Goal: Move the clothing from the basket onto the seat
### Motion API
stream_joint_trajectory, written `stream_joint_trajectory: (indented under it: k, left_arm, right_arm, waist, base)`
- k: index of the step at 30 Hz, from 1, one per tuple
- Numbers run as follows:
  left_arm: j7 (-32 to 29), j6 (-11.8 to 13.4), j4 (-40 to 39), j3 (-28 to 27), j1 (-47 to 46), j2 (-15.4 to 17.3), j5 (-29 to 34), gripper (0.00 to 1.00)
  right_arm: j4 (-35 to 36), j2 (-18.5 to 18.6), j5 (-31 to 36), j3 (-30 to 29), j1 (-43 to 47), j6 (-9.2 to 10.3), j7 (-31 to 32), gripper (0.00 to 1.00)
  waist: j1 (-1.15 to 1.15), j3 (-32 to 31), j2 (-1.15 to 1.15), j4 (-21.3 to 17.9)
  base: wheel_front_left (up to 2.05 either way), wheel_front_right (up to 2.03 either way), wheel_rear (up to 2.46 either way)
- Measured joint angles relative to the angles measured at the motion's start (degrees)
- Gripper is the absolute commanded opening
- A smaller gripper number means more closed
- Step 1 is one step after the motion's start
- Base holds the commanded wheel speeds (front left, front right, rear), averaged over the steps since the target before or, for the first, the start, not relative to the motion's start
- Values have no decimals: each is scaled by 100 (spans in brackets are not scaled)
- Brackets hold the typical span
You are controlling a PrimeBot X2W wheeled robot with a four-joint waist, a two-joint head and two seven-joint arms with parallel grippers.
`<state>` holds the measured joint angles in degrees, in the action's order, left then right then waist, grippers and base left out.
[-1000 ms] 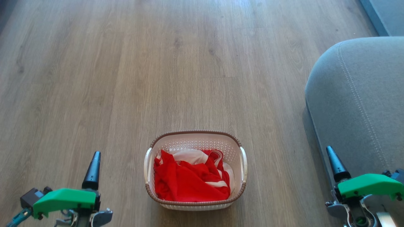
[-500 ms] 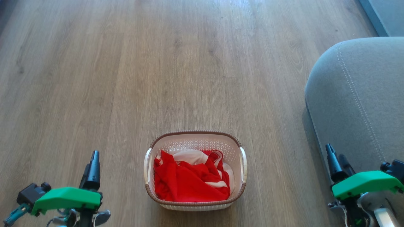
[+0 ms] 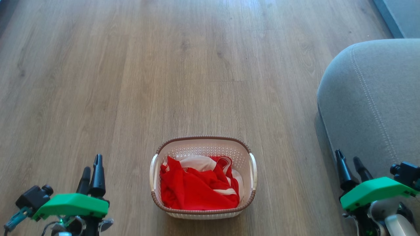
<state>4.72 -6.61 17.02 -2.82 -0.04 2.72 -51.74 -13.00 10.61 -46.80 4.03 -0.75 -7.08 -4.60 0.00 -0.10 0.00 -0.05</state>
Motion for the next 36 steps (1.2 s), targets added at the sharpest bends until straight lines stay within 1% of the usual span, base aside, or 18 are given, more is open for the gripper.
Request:
stream_joint_trajectory:
  k: [6, 18, 29, 36]
  left_arm:
    - [75, -46, -31, -1, 0, -1, 378, 100]
    - [283, -47, -87, -7, 0, -3, 1113, 100]
    - [453, -49, -105, -5, 1, 2, 1778, 100]
    - [553, -49, -105, -3, 1, 4, 2202, 100]
  right_arm:
    - [0, 76, 311, 76, -1, 0, -87, 100]
    - [71, 219, 990, 268, -4, 0, -277, 100]
    - [175, 276, 1585, 390, -5, 0, -465, 100]
    - [285, 275, 1659, 415, -5, 0, -561, 100]
  waist:
    - [0, 6, 0, 1]
    - [0, 10, 0, -17]
    - [0, 2, 0, -39]
    - [0, -10, 0, -52]
  base:
    - [0, 0, 0]
    - [0, 0, 0]
    - [0, 0, 0]
    - [0, 0, 0]
